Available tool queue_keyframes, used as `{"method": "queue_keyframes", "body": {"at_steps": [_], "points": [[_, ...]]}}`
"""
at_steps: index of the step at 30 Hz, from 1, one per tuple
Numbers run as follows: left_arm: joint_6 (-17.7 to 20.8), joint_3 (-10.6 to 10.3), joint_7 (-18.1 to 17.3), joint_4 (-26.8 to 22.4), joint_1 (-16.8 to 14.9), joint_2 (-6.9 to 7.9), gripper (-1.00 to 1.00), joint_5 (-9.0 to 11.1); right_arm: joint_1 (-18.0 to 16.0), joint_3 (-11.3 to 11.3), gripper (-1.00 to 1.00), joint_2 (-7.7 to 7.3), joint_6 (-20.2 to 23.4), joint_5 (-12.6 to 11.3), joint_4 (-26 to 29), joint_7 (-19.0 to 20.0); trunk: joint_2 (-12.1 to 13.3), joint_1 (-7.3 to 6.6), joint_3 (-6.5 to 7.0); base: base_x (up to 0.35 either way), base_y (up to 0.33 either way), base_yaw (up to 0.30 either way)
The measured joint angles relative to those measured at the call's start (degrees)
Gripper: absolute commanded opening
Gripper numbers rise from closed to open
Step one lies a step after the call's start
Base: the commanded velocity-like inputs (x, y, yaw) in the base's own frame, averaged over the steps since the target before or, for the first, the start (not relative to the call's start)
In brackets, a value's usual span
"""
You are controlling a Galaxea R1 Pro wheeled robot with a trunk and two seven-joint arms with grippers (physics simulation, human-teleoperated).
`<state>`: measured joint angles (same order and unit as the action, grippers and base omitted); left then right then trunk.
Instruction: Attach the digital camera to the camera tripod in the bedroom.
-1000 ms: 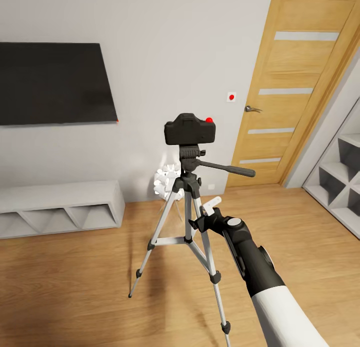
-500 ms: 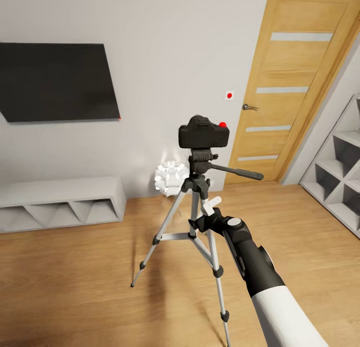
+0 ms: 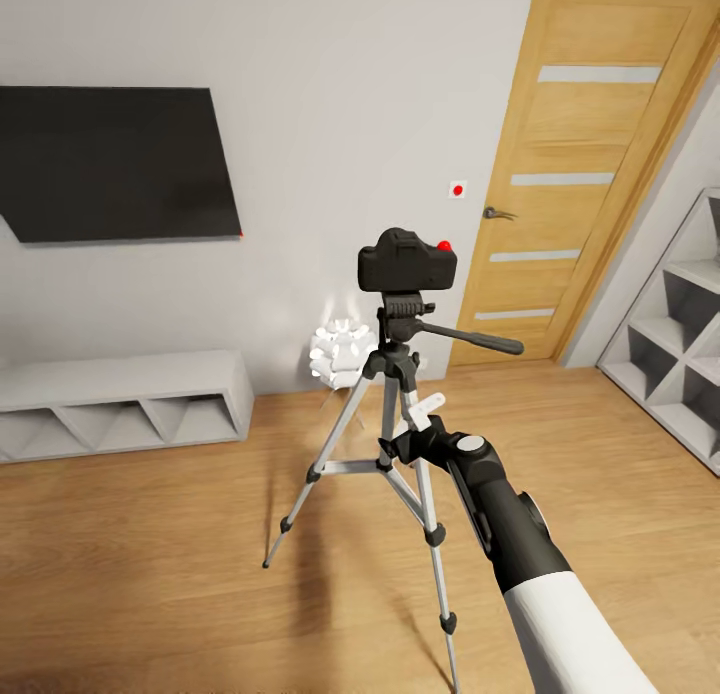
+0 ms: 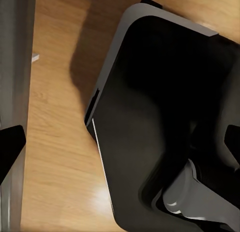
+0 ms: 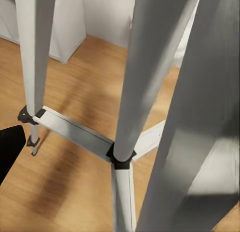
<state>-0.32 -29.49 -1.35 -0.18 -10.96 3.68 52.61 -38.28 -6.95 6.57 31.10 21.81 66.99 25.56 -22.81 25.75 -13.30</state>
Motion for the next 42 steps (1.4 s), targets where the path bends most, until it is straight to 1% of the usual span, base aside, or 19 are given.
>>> {"method": "queue_keyframes", "body": {"at_steps": [4,11,16,19,23,26,33,42], "points": [[0.0,0.0,0.0,0.0,0.0,0.00,1.00,0.0,0.0,0.7,1.00,0.00,0.0,0.0,0.0,0.0,0.0,0.02,0.00,-0.129,0.000,0.000],[0.0,0.0,0.0,0.0,0.0,0.00,1.00,0.1,0.0,2.3,1.00,0.00,-0.1,0.1,0.1,-0.1,0.0,0.03,0.00,-0.268,0.000,0.000],[0.0,0.0,0.0,0.0,0.0,0.00,1.00,0.1,0.0,3.3,1.00,0.00,-0.1,0.2,0.2,-0.1,0.0,0.01,0.00,-0.102,0.000,0.000],[0.0,0.0,0.0,0.0,0.0,0.00,1.00,0.0,0.0,3.5,1.00,-0.26,-0.2,0.3,0.2,-0.2,0.0,0.01,0.00,-0.040,0.000,0.000],[0.0,0.0,0.0,0.0,0.0,0.00,1.00,0.0,0.0,3.7,1.00,-1.29,-0.2,0.3,0.2,-0.2,0.0,0.00,0.00,-0.017,0.000,0.000],[0.0,0.0,0.0,0.0,0.0,0.00,1.00,0.0,0.0,3.7,1.00,-1.61,-0.2,0.3,0.3,-0.2,0.0,0.00,0.00,-0.007,0.000,0.000],[0.0,0.0,0.0,0.0,0.0,0.00,1.00,0.0,0.0,3.7,1.00,-1.87,-0.2,0.3,0.3,-0.2,0.0,0.01,0.00,-0.068,0.000,0.000],[0.0,0.0,0.1,0.0,0.0,0.00,1.00,0.1,0.0,3.7,1.00,-1.93,-0.1,0.3,0.3,-0.2,0.0,0.03,0.00,-0.275,0.000,0.000]]}}
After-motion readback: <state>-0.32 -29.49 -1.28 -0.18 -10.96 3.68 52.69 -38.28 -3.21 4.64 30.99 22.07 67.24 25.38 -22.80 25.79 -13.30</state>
